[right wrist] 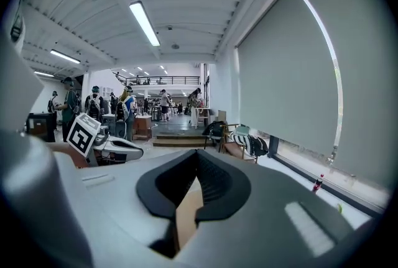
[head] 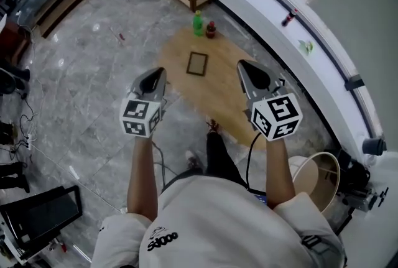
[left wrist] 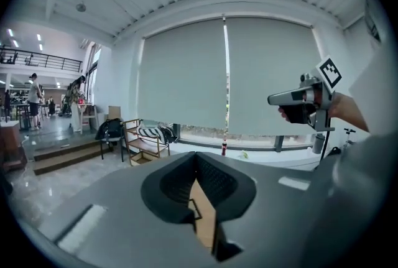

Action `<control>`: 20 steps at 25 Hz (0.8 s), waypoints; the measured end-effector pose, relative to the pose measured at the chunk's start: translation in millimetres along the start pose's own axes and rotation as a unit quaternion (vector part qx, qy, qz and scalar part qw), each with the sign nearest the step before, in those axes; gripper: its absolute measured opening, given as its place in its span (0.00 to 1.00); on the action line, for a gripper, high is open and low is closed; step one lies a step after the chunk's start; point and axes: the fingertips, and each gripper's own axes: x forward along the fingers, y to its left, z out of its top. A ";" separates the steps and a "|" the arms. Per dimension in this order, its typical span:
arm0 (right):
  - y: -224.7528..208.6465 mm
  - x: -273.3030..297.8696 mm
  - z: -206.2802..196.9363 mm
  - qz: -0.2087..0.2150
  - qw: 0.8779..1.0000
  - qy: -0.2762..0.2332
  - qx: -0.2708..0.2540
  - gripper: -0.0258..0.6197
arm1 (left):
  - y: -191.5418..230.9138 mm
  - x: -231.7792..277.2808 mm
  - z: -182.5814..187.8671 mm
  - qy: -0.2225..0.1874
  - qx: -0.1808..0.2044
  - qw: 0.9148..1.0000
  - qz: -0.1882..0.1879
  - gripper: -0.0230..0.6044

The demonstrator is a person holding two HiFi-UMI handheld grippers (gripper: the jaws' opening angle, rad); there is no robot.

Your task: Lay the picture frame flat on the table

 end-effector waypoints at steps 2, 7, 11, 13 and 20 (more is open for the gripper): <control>9.1 -10.8 6.7 0.000 1.000 -0.004 -0.007 0.04 | -12.2 -15.4 11.2 -0.006 0.012 1.000 -0.021 0.05; 32.4 -36.6 28.7 0.000 0.999 -0.022 -0.026 0.04 | -34.2 -55.7 38.5 -0.020 0.036 0.998 -0.055 0.05; 50.3 -55.7 48.3 0.004 0.998 -0.036 -0.046 0.04 | -45.5 -78.5 65.5 -0.050 0.062 0.996 -0.043 0.05; 59.4 -64.3 58.6 0.007 0.997 -0.044 -0.060 0.04 | -51.2 -88.8 78.5 -0.064 0.076 0.994 -0.037 0.05; 92.8 -85.7 92.7 0.022 0.992 -0.075 -0.099 0.04 | -59.4 -130.3 124.8 -0.106 0.128 0.986 -0.017 0.05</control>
